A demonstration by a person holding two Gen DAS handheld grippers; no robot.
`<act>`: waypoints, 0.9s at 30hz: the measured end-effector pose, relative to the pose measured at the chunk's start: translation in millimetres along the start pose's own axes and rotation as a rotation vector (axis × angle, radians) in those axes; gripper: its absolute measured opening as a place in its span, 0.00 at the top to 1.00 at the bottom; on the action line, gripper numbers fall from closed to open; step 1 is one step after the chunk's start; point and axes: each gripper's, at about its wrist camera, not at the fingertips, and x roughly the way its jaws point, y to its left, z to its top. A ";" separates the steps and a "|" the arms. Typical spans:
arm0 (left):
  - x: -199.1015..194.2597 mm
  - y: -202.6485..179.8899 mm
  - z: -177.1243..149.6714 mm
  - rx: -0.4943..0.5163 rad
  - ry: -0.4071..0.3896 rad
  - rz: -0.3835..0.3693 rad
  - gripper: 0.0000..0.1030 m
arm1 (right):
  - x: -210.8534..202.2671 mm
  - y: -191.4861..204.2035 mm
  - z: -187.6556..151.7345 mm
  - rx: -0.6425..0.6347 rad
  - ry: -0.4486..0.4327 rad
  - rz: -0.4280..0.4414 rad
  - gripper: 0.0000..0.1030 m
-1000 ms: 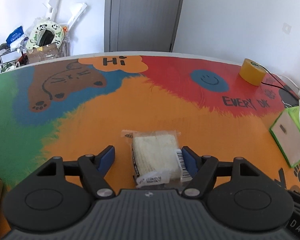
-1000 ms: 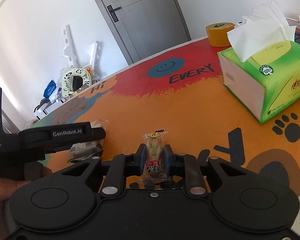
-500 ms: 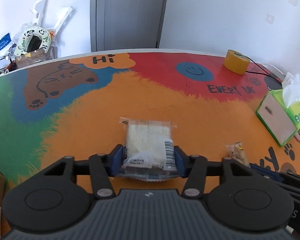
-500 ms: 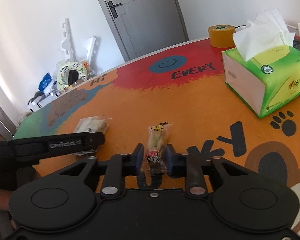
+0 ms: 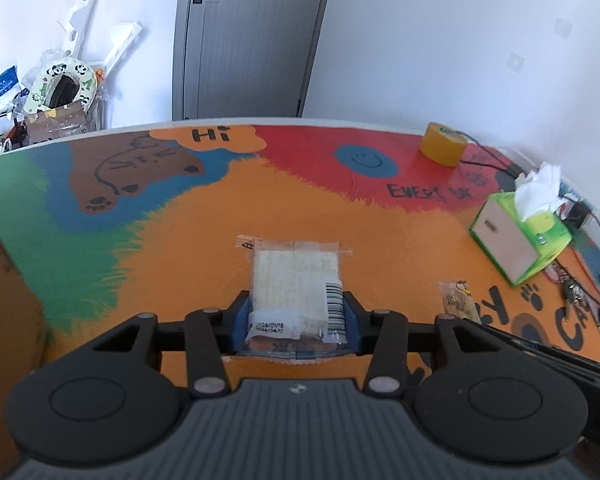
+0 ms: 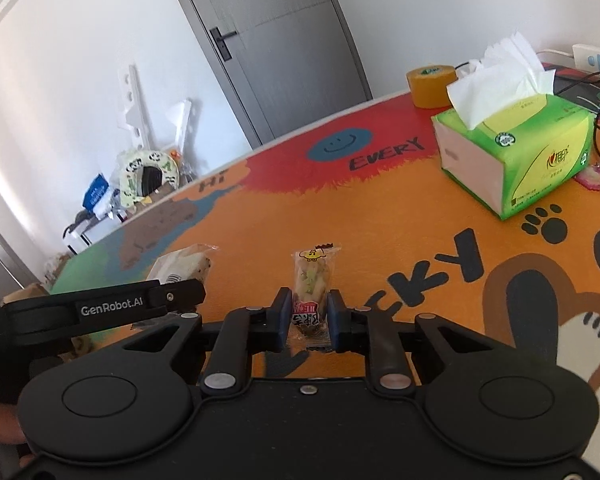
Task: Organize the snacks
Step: 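Carry the white bread pack and small snack to the cardboard box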
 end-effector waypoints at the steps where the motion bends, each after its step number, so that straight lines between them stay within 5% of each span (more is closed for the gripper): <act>1: -5.0 1.2 -0.6 -0.002 -0.007 -0.001 0.56 | -2.6 3.1 -0.4 0.001 -0.006 0.003 0.80; 27: -131.1 59.1 -10.6 -0.057 -0.179 -0.024 0.56 | -65.0 86.0 -16.7 -0.048 -0.121 0.125 0.80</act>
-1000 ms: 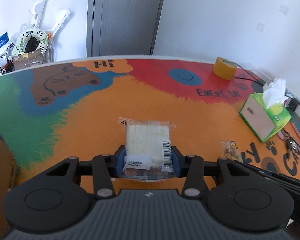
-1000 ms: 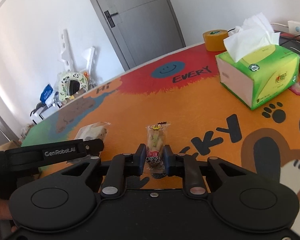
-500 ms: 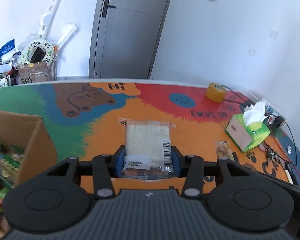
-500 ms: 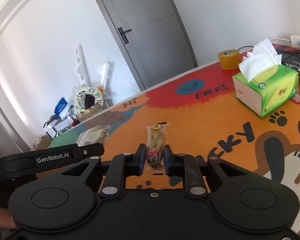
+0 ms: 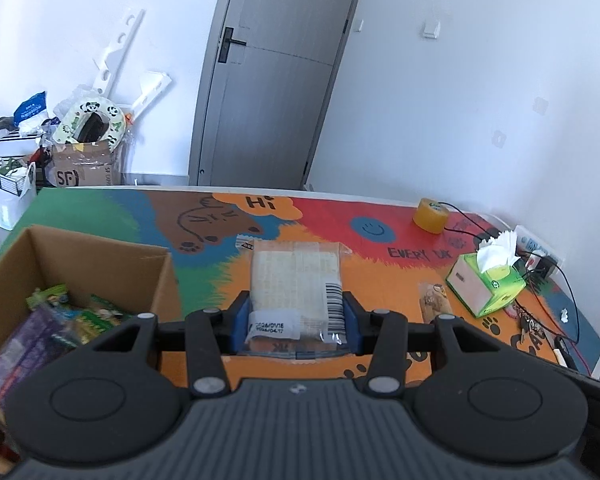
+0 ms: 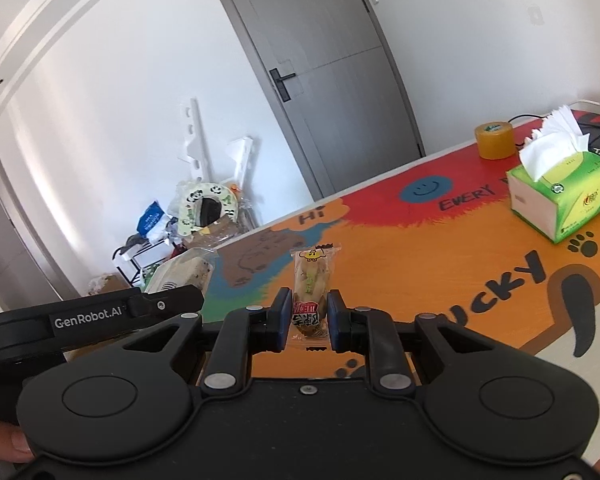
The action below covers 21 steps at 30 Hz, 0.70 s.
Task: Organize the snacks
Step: 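Carry the white bread pack and small snack to the cardboard box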
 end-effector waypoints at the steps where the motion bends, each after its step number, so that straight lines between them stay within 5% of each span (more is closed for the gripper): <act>1: -3.4 2.1 0.1 0.000 -0.003 0.001 0.56 | -1.6 2.5 -0.7 -0.001 -0.002 0.004 0.80; 21: -68.7 65.4 8.1 -0.050 -0.071 0.070 0.56 | -4.1 68.5 -6.1 -0.075 -0.003 0.102 0.80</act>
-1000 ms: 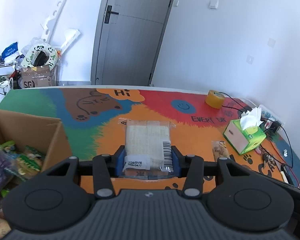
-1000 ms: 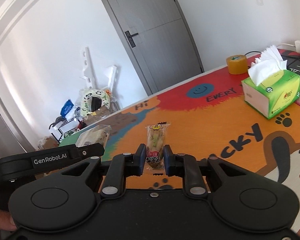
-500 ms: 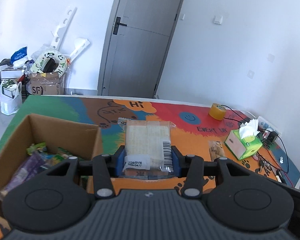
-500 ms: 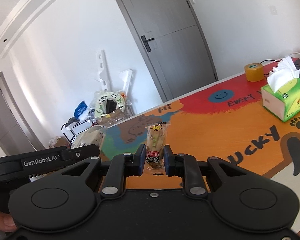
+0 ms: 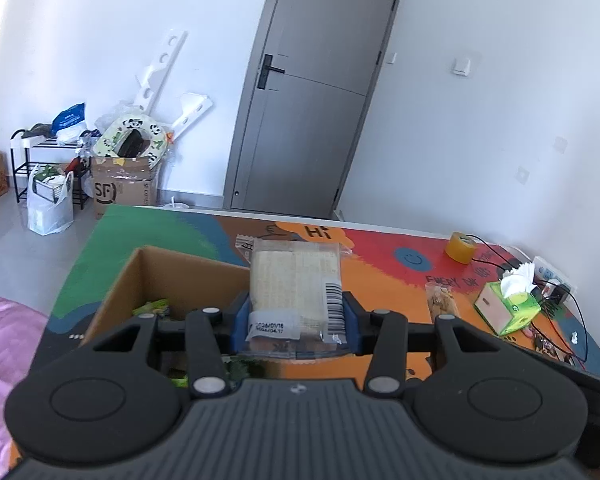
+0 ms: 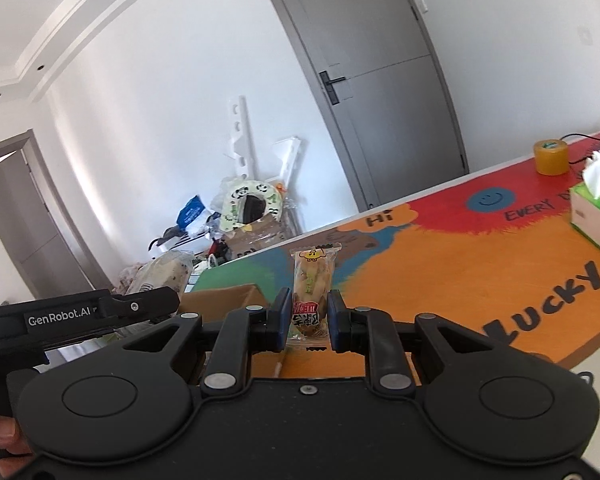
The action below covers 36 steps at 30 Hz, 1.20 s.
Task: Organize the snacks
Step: 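Carry the white bread pack and small snack to the cardboard box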
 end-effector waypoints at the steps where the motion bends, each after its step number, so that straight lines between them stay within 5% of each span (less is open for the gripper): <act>1: -1.5 4.6 0.0 -0.006 0.001 0.003 0.56 | 0.8 2.9 -0.8 -0.005 0.002 0.003 0.80; 20: -4.4 66.0 -8.9 -0.081 0.020 0.031 0.55 | 26.7 61.7 -12.9 -0.091 0.054 0.082 0.80; 36: -17.5 111.6 -5.0 -0.169 -0.009 0.070 0.44 | 52.6 92.2 -15.3 -0.127 0.097 0.101 0.80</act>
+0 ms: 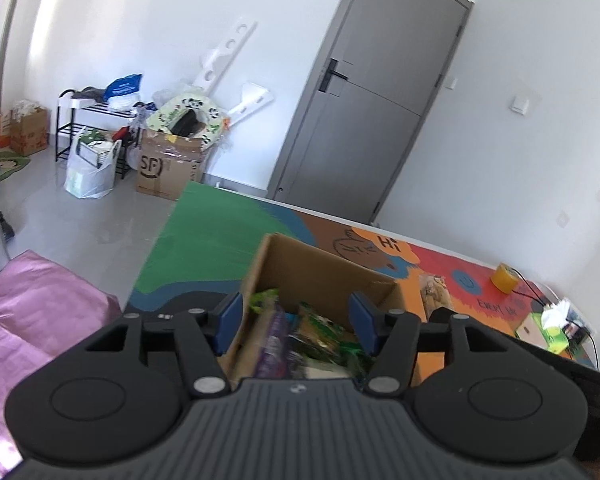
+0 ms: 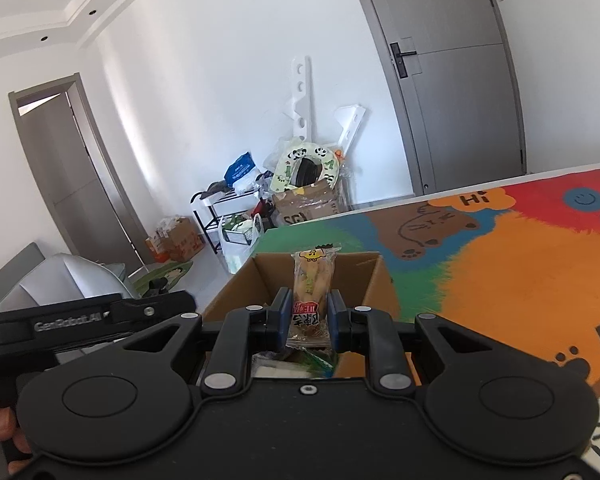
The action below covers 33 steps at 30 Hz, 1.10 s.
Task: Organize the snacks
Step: 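Carry the white bread pack and small snack to the cardboard box, then open both tools to drop the snacks into the box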
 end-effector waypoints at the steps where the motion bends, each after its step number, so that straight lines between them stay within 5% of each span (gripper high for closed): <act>1: -0.8 4.8 1.9 -0.009 -0.003 0.005 0.44 | 2.8 1.6 1.3 -0.001 0.001 -0.002 0.80; 11: 10.1 36.7 12.6 -0.054 -0.002 0.034 0.43 | 31.5 3.7 8.2 0.013 0.022 -0.047 0.80; 24: 12.8 33.7 9.6 -0.045 0.010 0.010 0.43 | 12.5 -4.9 2.9 0.045 0.013 -0.101 0.56; 26: 11.2 27.8 7.9 -0.032 0.010 0.004 0.40 | 4.1 -6.3 1.3 0.043 0.009 -0.104 0.53; 28: 8.2 21.0 5.5 -0.016 0.001 -0.003 0.25 | -1.6 -7.9 -0.1 0.046 0.008 -0.108 0.50; 33: 2.7 5.5 1.1 0.018 -0.003 -0.011 0.23 | -17.1 -13.3 -4.9 0.060 0.018 -0.109 0.40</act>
